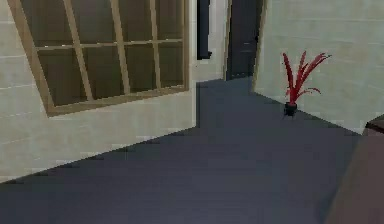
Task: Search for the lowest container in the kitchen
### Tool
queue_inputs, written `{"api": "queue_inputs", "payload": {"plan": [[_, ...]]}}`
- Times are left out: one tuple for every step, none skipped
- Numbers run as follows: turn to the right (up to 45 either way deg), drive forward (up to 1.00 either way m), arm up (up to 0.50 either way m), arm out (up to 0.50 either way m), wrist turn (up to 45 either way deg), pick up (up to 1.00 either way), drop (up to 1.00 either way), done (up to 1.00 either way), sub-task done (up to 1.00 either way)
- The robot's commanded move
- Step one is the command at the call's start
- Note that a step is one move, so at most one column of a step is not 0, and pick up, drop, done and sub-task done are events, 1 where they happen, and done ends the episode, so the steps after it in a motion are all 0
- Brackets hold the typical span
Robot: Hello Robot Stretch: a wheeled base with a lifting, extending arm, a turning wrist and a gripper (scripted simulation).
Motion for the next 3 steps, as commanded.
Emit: {"api": "queue_inputs", "payload": {"plan": [[45.0,0.0,0.0,0.0,0.0,0.0,0.0,0.0,0.0],[45.0,0.0,0.0,0.0,0.0,0.0,0.0,0.0,0.0],[3.0,0.0,0.0,0.0,0.0,0.0,0.0,0.0,0.0]]}}
